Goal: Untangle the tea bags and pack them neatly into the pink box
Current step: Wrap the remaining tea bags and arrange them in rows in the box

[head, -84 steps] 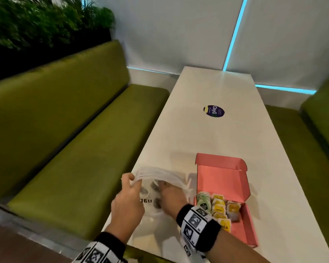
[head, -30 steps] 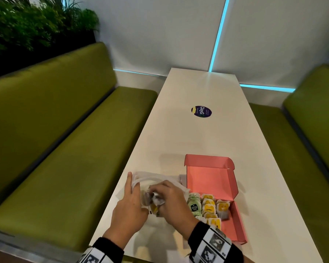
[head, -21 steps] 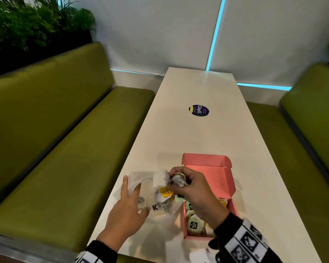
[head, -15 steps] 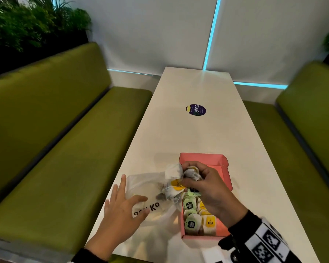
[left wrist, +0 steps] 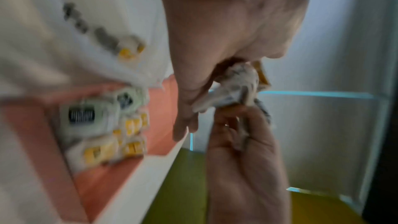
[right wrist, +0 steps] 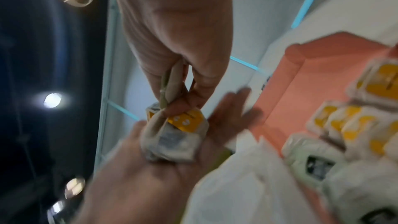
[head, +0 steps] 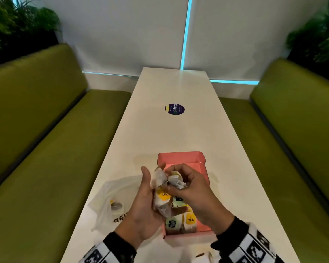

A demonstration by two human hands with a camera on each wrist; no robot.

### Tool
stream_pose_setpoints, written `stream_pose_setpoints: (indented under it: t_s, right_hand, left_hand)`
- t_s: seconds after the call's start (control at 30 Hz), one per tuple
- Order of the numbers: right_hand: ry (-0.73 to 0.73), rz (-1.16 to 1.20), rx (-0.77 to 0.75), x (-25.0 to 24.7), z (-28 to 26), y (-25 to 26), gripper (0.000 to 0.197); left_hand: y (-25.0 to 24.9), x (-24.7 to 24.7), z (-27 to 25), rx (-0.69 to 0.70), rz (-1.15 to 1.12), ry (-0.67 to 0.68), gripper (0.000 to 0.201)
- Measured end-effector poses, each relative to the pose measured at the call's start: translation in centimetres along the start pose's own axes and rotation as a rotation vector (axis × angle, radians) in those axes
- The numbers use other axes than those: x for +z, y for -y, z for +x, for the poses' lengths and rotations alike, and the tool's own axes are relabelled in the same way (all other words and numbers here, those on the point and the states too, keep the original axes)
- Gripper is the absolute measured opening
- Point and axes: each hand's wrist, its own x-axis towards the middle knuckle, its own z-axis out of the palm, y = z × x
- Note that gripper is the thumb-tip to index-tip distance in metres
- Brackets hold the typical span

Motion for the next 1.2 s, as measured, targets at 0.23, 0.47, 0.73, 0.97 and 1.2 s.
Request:
stream_pose_setpoints:
  t_s: [0.23, 0.47, 0.73, 0.97, 1.2]
  right_hand:
    - [-0.084, -0.492, -0.136, -0.5, -0.2, -1.5, 0.033]
    - [-0.074, -0.68, -0.174, -1.8, -0.3, -1.9, 0.05]
    - [-0.124, -0.341, -0.076, -2.6, -0.6, -0.5, 0.037]
    - [-0.062, -0.41, 0.073, -4.1, -0.5, -0.1, 0.005]
    - [-0.26, -0.417, 0.1, -4.3, 0.0, -0.5, 0.017]
  left_hand:
    - [1.6, 0.3, 1.8, -0.043, -0.127, -0.107, 0.045]
    - [2.5, -0.4, 3.0, -0.096, -0.066, -0.15, 0.031]
    - [2.7, -0.1, 3.3, -0.037, 0.053, -0.197, 0.032]
    - [2.5, -0.5, 3.2, -0.046, 0.054, -0.209, 0.028]
    - [2.1, -0.4, 2.9, -0.054, 0.03, -0.193, 0.034]
